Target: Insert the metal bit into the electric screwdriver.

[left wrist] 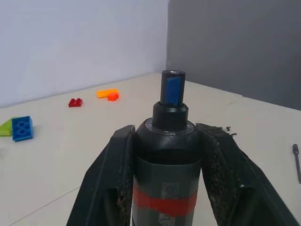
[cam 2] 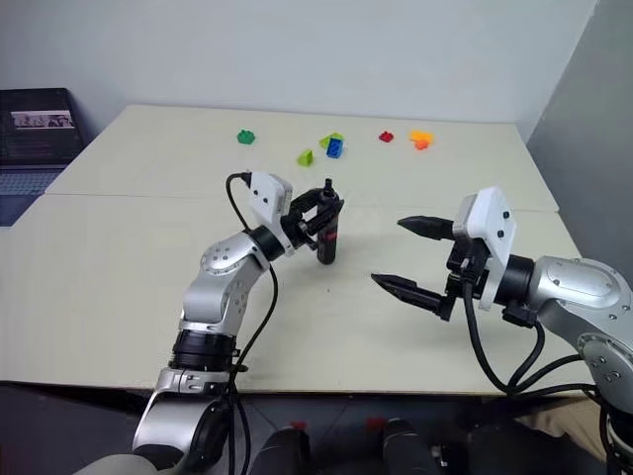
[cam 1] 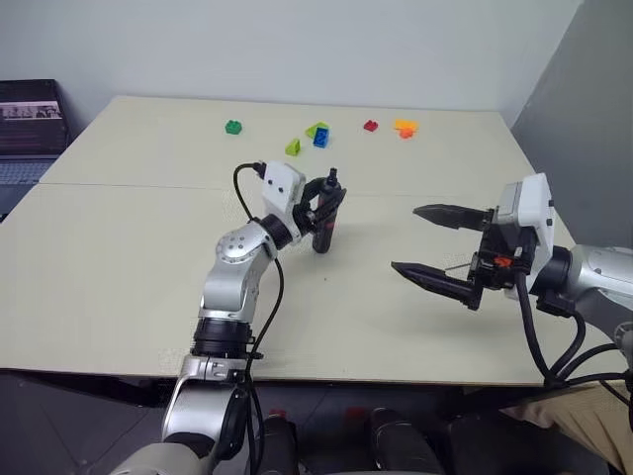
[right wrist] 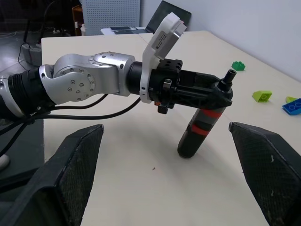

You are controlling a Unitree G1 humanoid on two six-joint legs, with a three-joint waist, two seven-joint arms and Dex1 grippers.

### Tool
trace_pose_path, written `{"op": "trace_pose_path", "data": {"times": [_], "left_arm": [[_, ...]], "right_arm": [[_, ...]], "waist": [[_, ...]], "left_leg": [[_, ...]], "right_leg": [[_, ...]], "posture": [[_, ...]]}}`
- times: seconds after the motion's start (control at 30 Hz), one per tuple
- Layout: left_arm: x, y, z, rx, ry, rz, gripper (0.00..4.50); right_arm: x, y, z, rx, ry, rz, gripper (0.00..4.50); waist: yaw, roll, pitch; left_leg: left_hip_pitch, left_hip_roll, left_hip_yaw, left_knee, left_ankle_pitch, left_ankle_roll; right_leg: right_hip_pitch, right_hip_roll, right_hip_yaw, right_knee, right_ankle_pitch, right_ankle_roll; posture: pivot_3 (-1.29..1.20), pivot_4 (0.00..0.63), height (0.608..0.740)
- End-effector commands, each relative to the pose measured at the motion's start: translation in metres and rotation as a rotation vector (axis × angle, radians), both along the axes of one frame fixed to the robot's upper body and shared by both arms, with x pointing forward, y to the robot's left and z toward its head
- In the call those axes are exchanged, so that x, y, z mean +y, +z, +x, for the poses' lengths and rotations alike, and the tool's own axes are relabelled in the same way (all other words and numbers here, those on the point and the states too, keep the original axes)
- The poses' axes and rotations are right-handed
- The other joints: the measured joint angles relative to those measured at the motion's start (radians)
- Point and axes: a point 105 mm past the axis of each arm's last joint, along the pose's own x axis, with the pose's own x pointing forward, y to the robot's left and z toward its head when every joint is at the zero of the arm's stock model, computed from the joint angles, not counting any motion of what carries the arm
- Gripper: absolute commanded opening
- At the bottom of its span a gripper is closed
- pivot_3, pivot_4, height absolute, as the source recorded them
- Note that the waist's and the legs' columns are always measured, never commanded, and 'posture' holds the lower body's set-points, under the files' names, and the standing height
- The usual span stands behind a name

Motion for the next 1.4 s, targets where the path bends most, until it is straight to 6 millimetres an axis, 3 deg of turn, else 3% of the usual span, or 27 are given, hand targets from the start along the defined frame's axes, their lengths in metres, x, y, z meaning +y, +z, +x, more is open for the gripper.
{"op": "trace_pose_path", "data": {"times": [0.03,0.3,0.43,0.73,0.87,1.17,1.4], "left_arm": [[-0.002,0.005,-0.008,-0.055,-0.013,0.014,1.65],[0.006,-0.001,-0.011,-0.055,0.01,0.036,1.65],[0.007,0.0,-0.01,-0.064,0.018,0.04,1.65],[-0.001,0.005,-0.012,-0.097,0.006,0.046,1.65],[-0.001,0.011,-0.014,-0.119,0.019,0.019,1.65],[0.007,0.009,-0.019,-0.128,0.072,0.015,1.65],[0.01,0.01,-0.02,-0.132,0.092,0.016,1.65]], "right_arm": [[0.002,0.007,-0.001,-0.027,0.018,0.006,4.5],[-0.001,0.001,0.002,-0.017,0.014,-0.024,4.5],[-0.015,-0.003,0.018,-0.031,-0.044,-0.097,4.5],[-0.086,-0.035,0.061,0.017,0.024,-0.677,4.5],[-0.104,-0.05,0.085,0.084,0.13,-0.916,4.5],[-0.118,-0.082,0.133,0.165,0.193,-1.237,4.5],[-0.119,-0.093,0.143,0.18,0.175,-1.3,4.5]], "waist": [[0.0,0.0,0.0],[-0.003,0.0,0.0],[-0.003,0.0,0.0],[-0.007,0.001,0.001],[-0.018,0.003,0.002],[-0.03,0.006,0.003],[-0.03,0.006,0.004]], "left_leg": [[0.0,0.0,0.0,0.0,0.0,0.0],[0.0,0.0,0.0,0.0,0.0,0.0],[0.001,0.0,0.0,0.0,0.0,0.0],[0.002,0.0,0.003,-0.001,0.0,0.0],[0.002,0.0,0.004,-0.002,0.0,0.0],[0.002,0.0,0.004,-0.008,0.0,0.0],[0.002,0.0,0.004,-0.01,0.0,-0.001]], "right_leg": [[0.0,0.0,0.0,0.0,0.0,0.0],[0.0,0.0,0.0,0.0,0.0,0.0],[0.0,0.0,0.0,-0.001,0.0,0.0],[0.0,0.0,0.002,-0.002,0.0,0.0],[-0.001,0.0,0.002,-0.003,0.0,0.001],[-0.002,-0.001,0.002,-0.006,0.004,-0.004],[-0.003,-0.002,0.002,-0.005,0.004,-0.004]], "posture": [[0.0,0.15,0.74],[0.0,0.15,0.74],[0.0,0.15,0.74],[0.0,0.15,0.74],[0.0,0.15,0.74],[0.0,0.15,0.74],[0.0,0.15,0.74]]}}
